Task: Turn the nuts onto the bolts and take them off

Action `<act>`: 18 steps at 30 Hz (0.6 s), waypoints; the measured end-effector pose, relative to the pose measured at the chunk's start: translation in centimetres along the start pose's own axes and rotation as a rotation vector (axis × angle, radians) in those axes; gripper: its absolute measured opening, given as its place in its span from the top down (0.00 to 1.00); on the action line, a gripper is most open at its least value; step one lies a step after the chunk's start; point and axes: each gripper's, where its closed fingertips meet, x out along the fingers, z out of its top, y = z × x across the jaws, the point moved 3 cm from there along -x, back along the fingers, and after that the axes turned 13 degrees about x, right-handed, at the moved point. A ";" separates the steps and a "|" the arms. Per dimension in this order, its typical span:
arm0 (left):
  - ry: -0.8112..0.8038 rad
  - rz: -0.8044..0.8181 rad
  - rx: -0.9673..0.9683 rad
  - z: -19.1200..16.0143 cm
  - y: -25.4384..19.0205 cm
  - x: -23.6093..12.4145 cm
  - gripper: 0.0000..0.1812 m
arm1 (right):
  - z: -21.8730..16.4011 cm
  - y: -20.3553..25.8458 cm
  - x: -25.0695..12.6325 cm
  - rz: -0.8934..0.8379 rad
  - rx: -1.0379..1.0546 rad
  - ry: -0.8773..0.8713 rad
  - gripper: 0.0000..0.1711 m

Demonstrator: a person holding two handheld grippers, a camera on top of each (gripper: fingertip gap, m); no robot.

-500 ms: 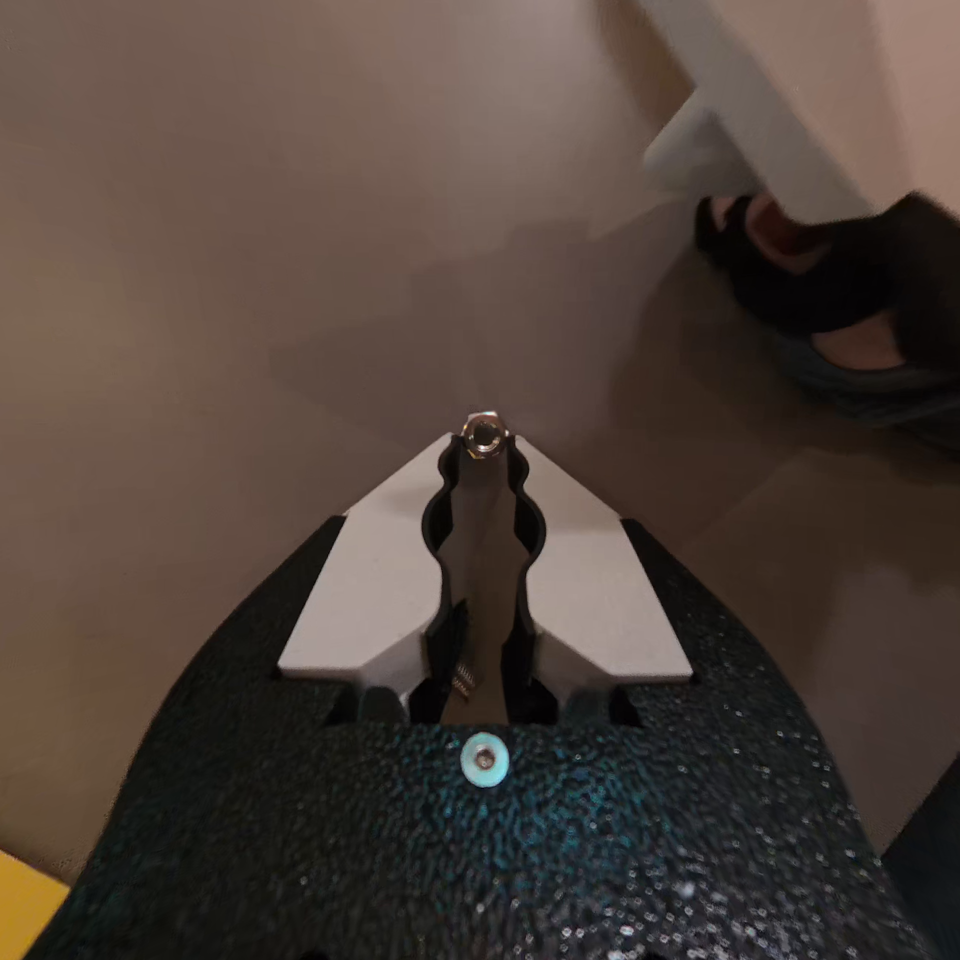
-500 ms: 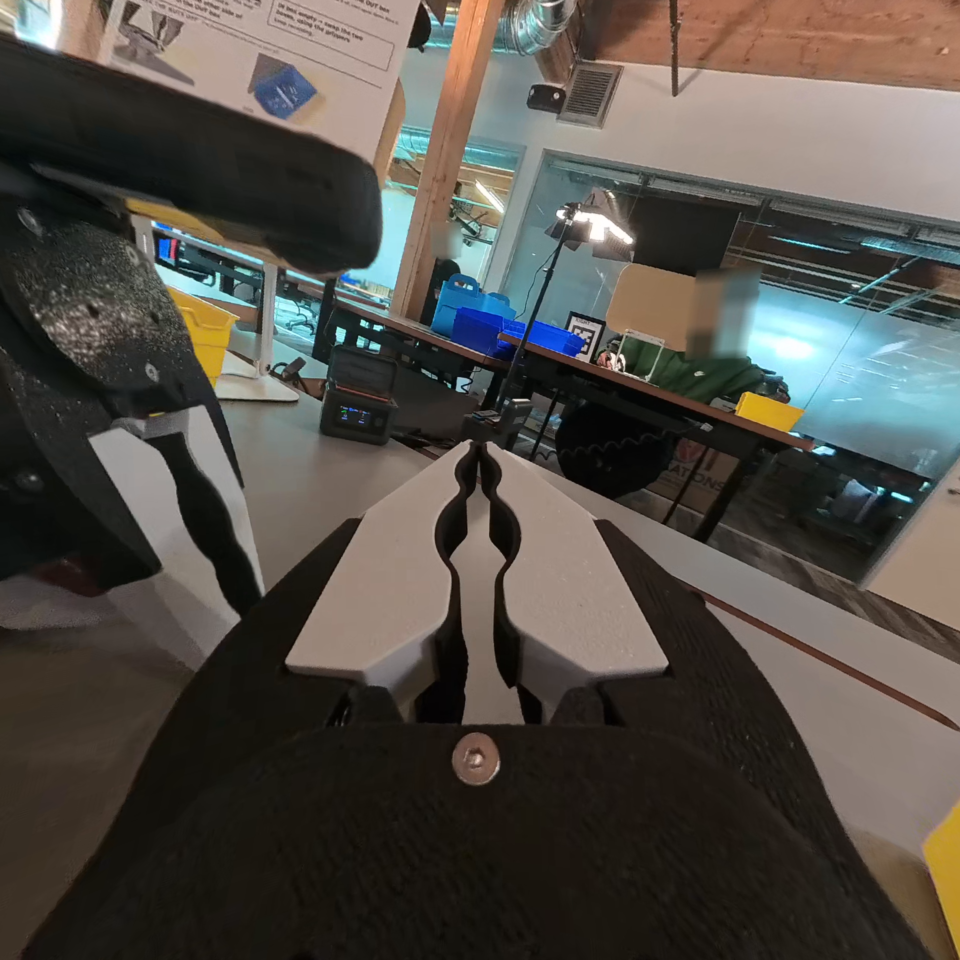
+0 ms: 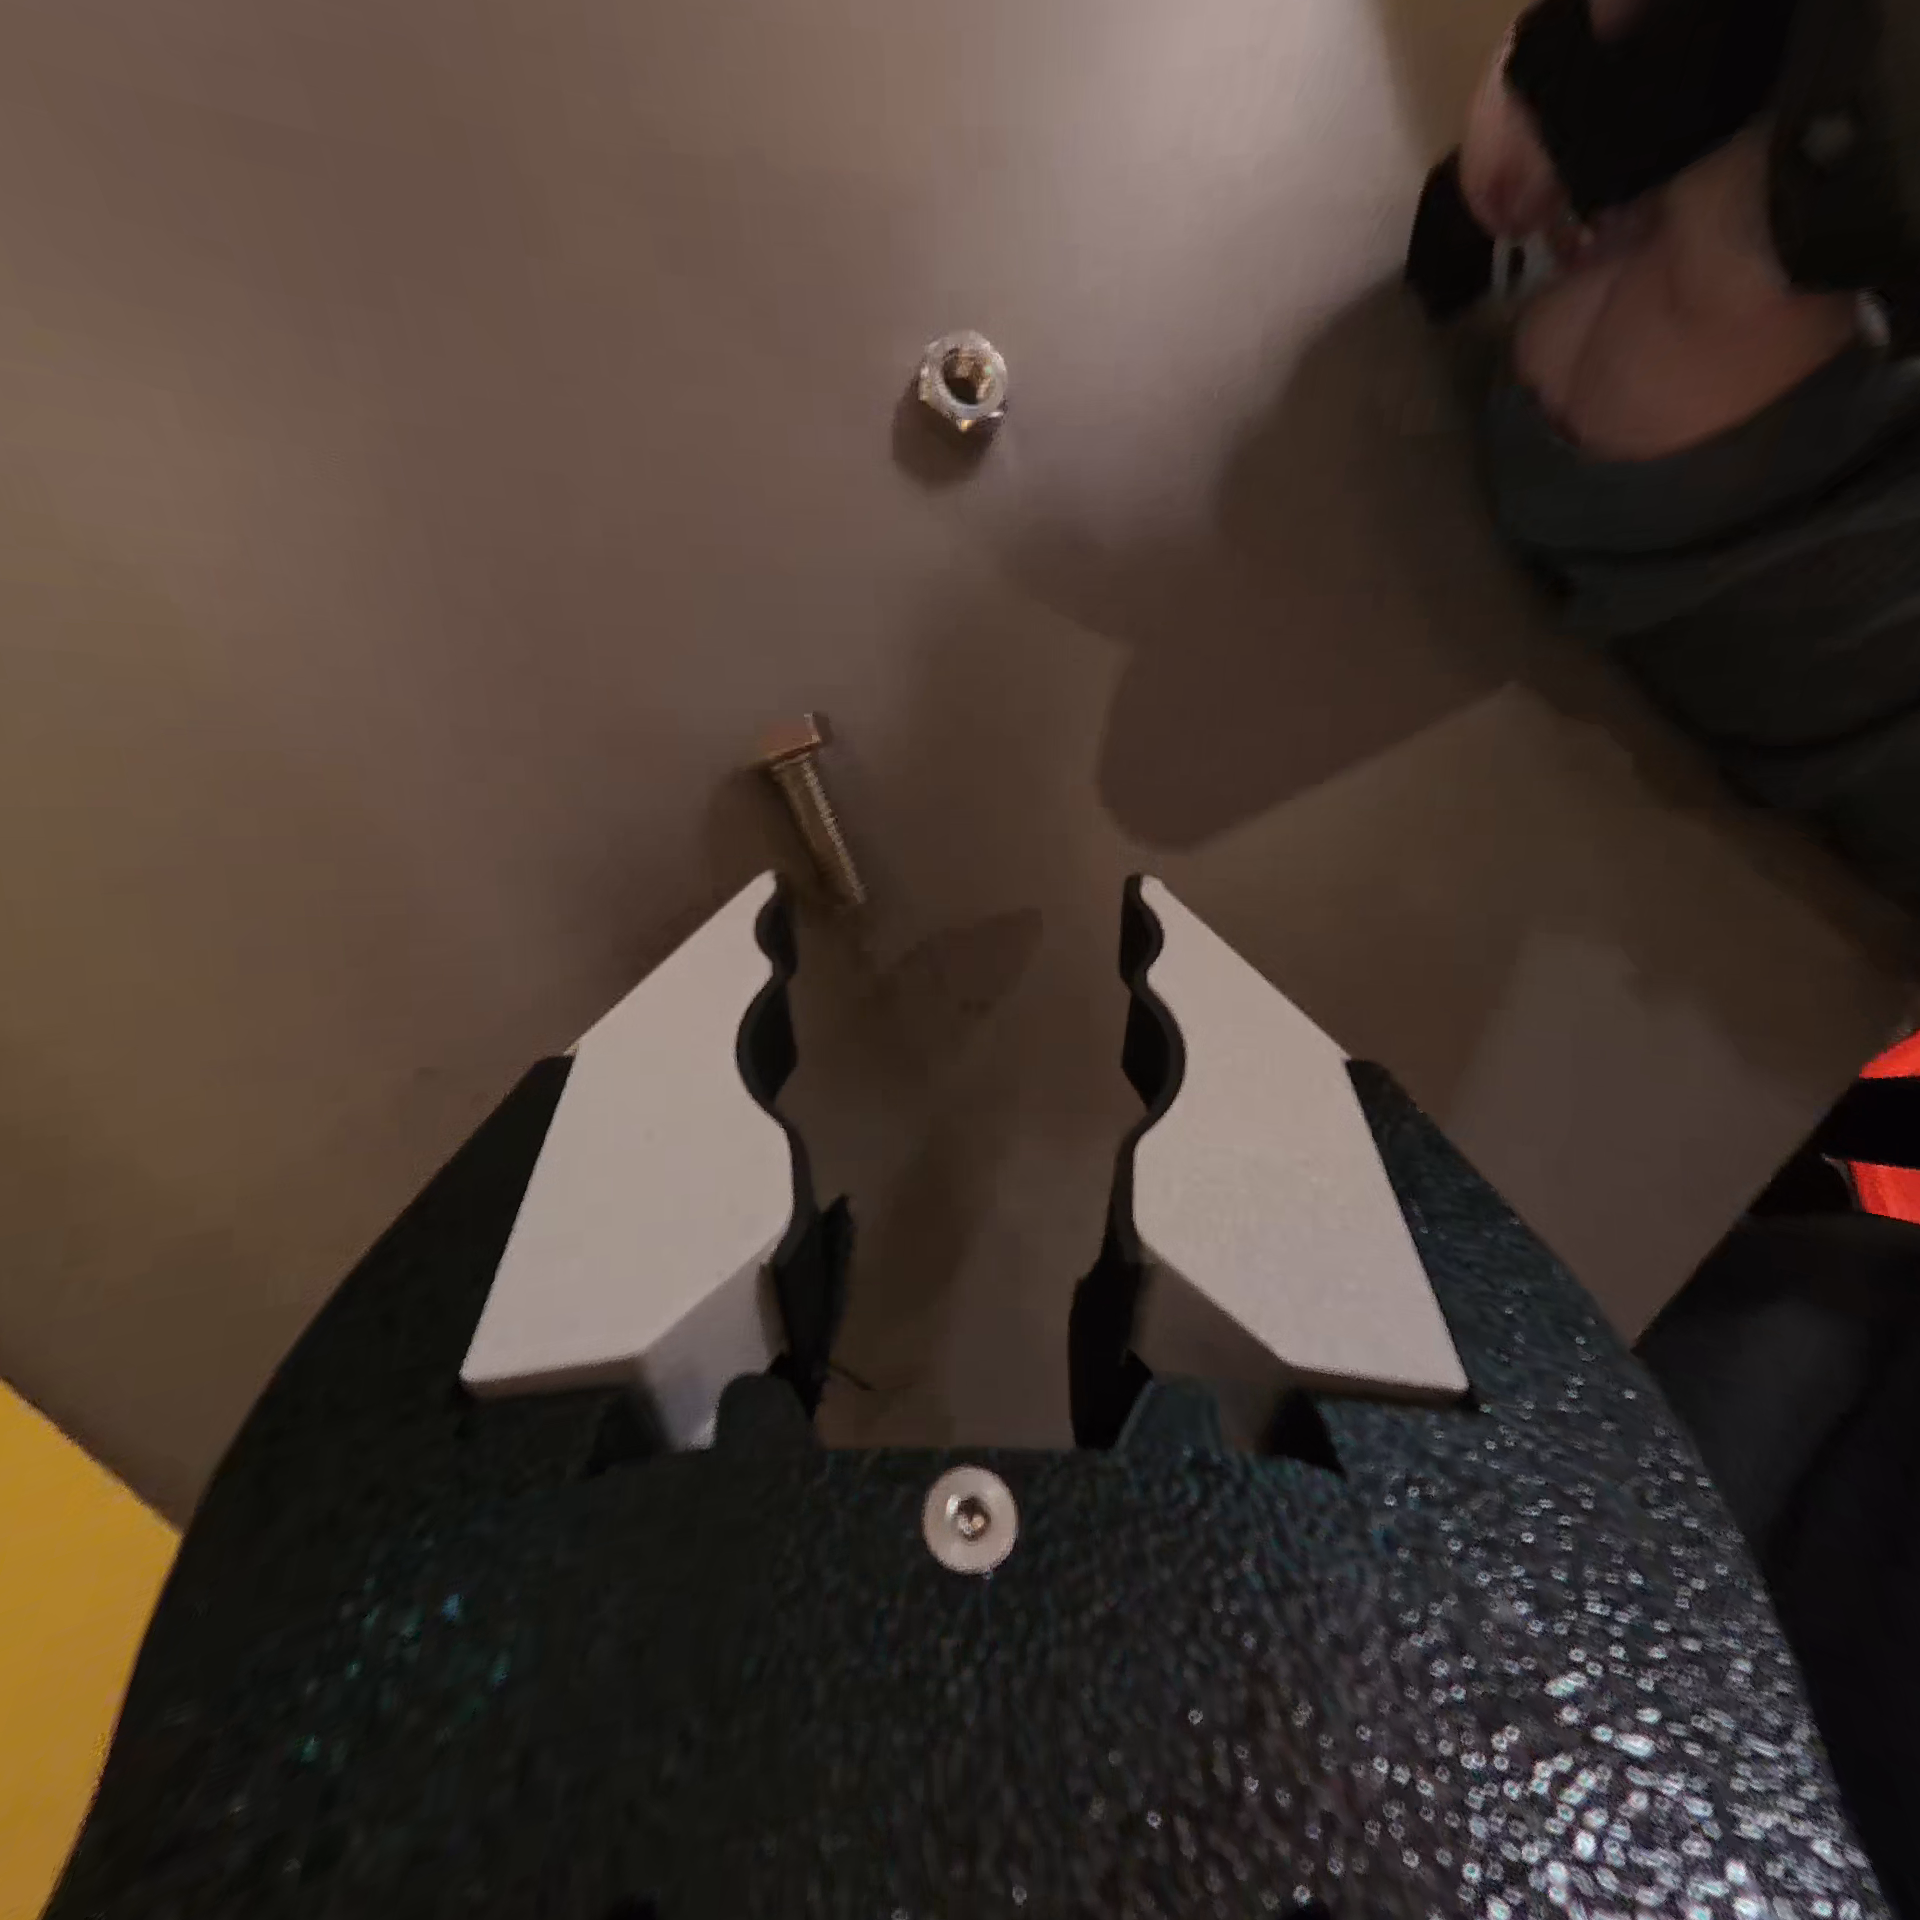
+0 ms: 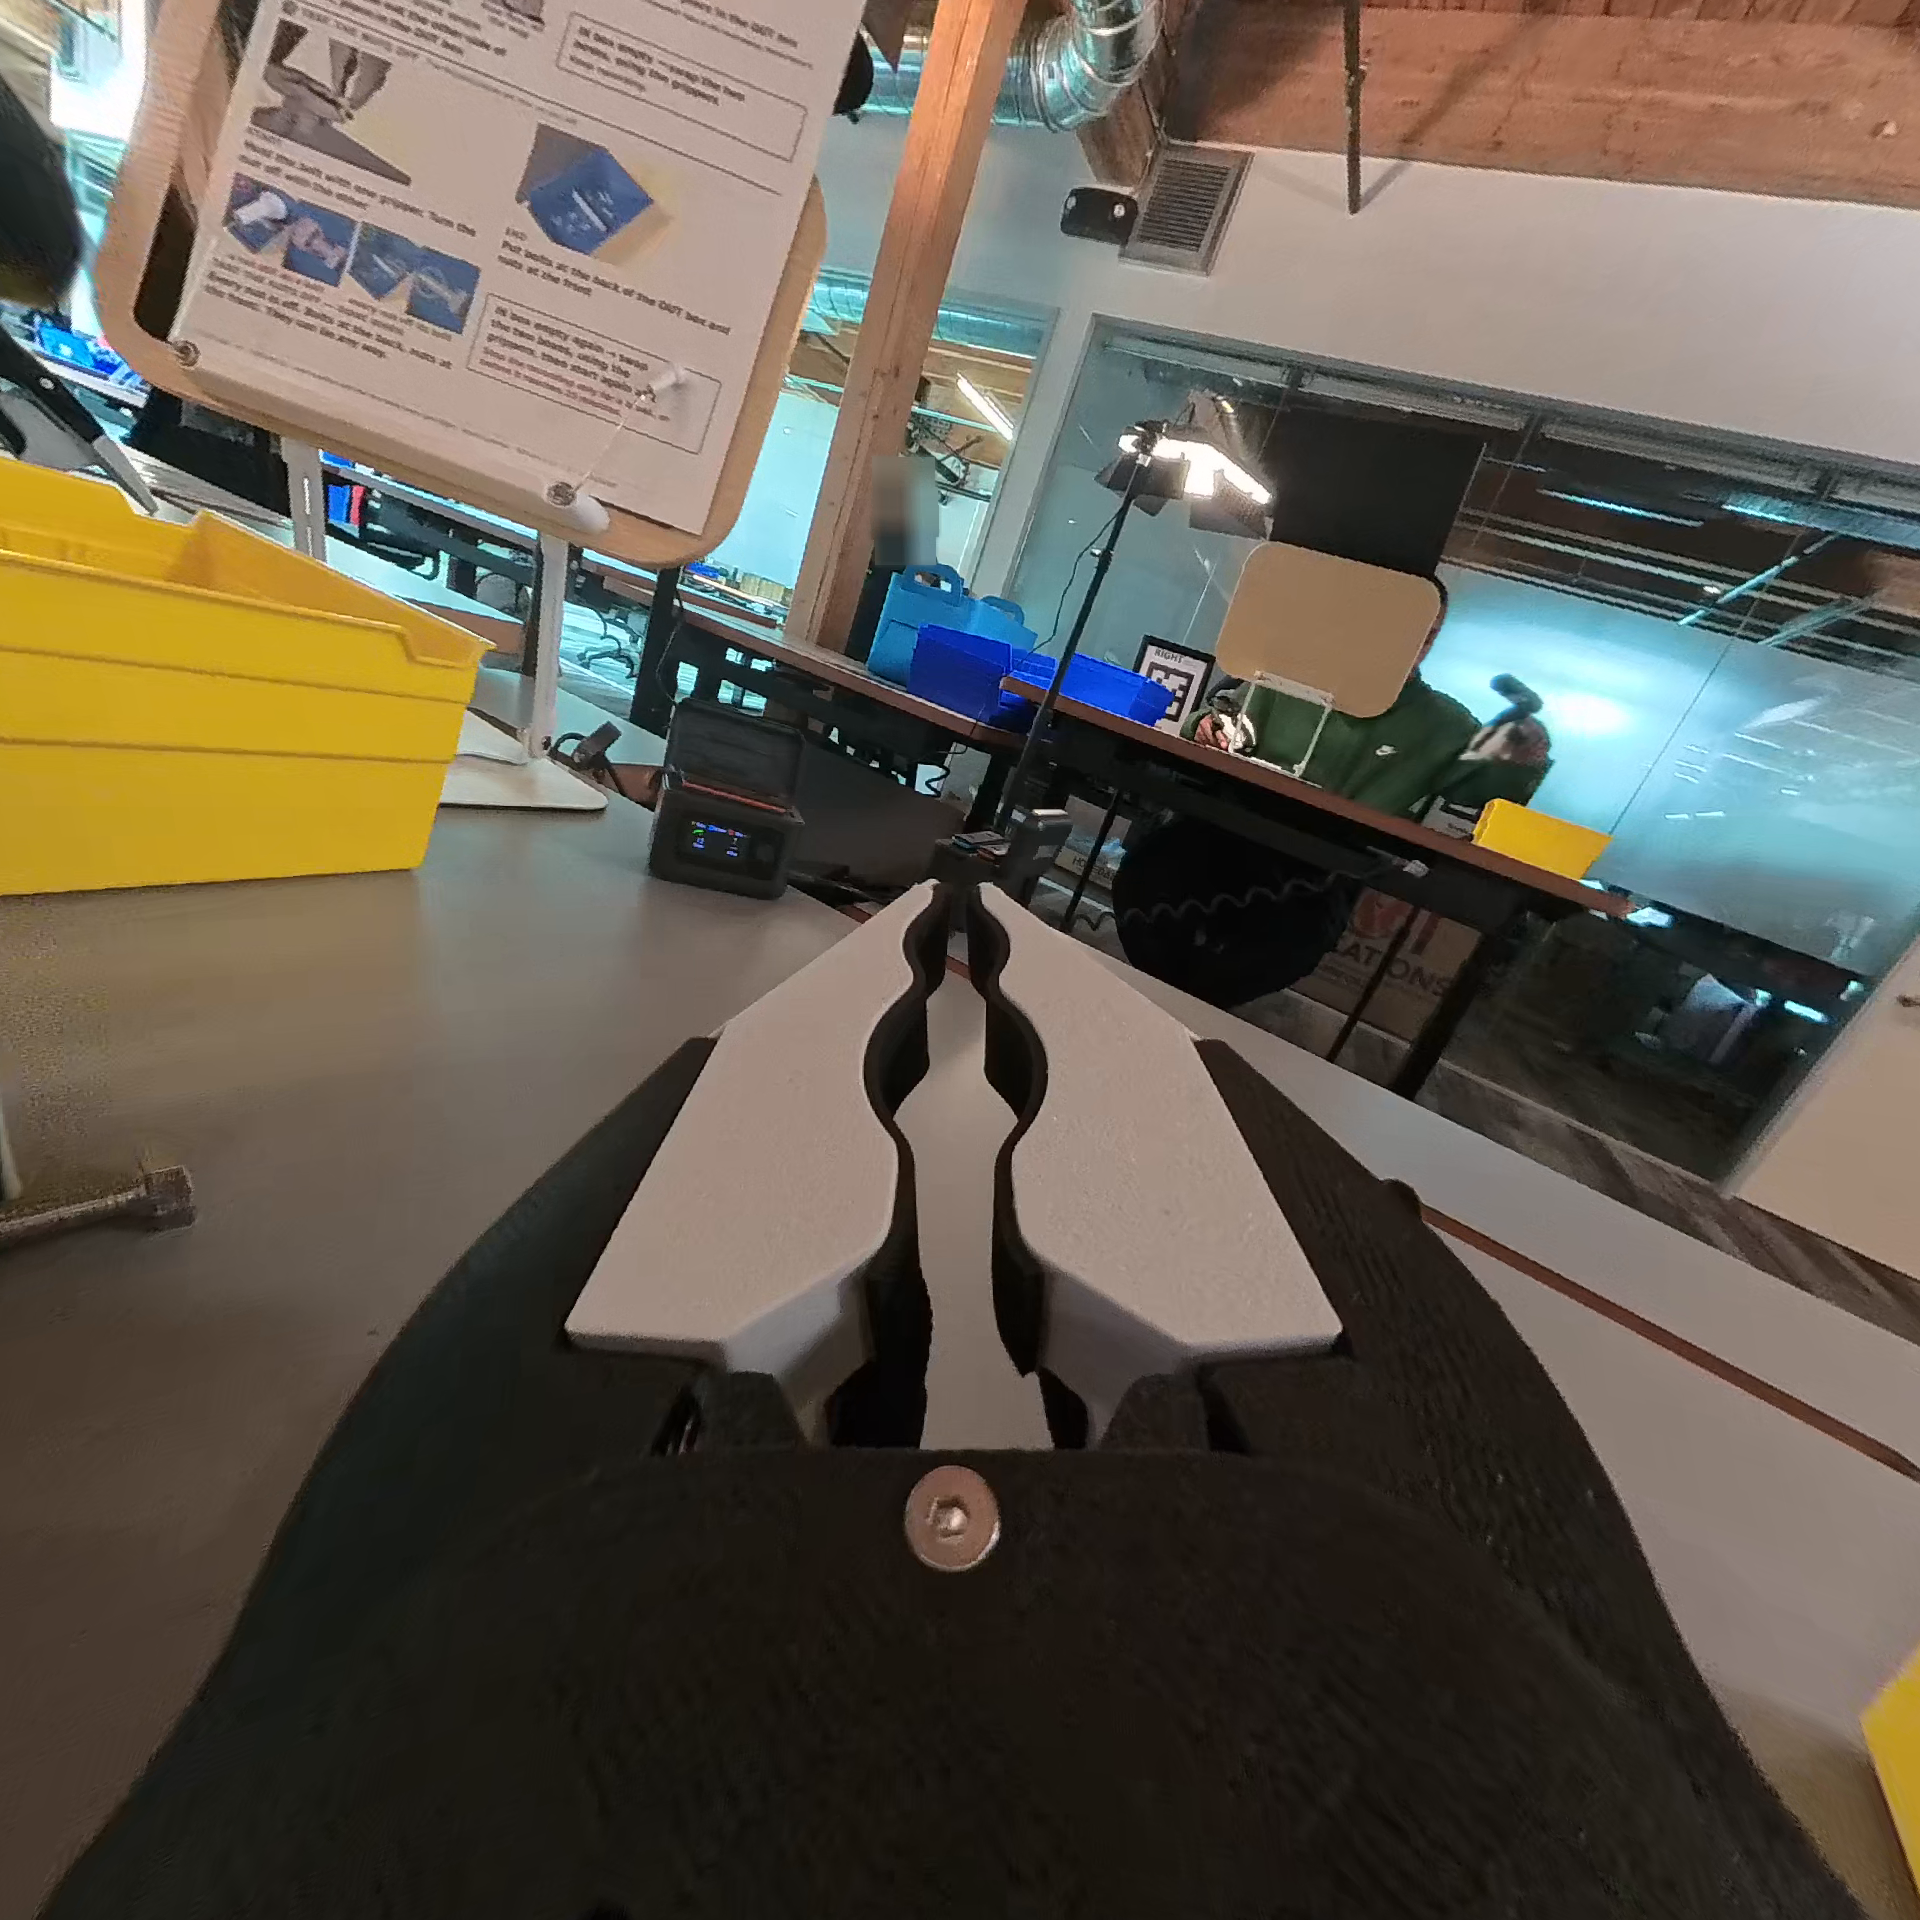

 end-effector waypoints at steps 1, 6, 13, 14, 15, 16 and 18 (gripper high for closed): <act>-0.005 -0.006 0.000 0.0 -0.3 0.0 0.67 | 0.0 0.2 0.0 0.003 -0.003 -0.001 0.99; -0.045 -0.135 0.014 1.2 -2.8 0.9 0.69 | 0.2 0.3 -0.3 0.012 -0.008 -0.002 1.00; -0.155 -0.069 0.078 2.2 -1.8 -1.3 0.76 | -0.9 3.9 -1.5 0.381 0.054 0.171 0.97; -0.168 -0.041 0.082 2.0 -1.5 -1.8 0.76 | -1.7 5.1 -1.8 0.495 0.099 0.286 0.94; -0.181 -0.019 0.092 1.8 -1.3 -2.3 0.76 | -2.6 6.1 -2.3 0.590 0.164 0.415 0.90; -0.196 0.000 0.103 1.7 -1.2 -2.7 0.76 | -3.4 7.2 -2.9 0.679 0.236 0.543 0.86; -0.227 0.030 0.138 1.4 -1.1 -3.3 0.76 | -4.6 8.9 -4.1 0.785 0.304 0.715 0.83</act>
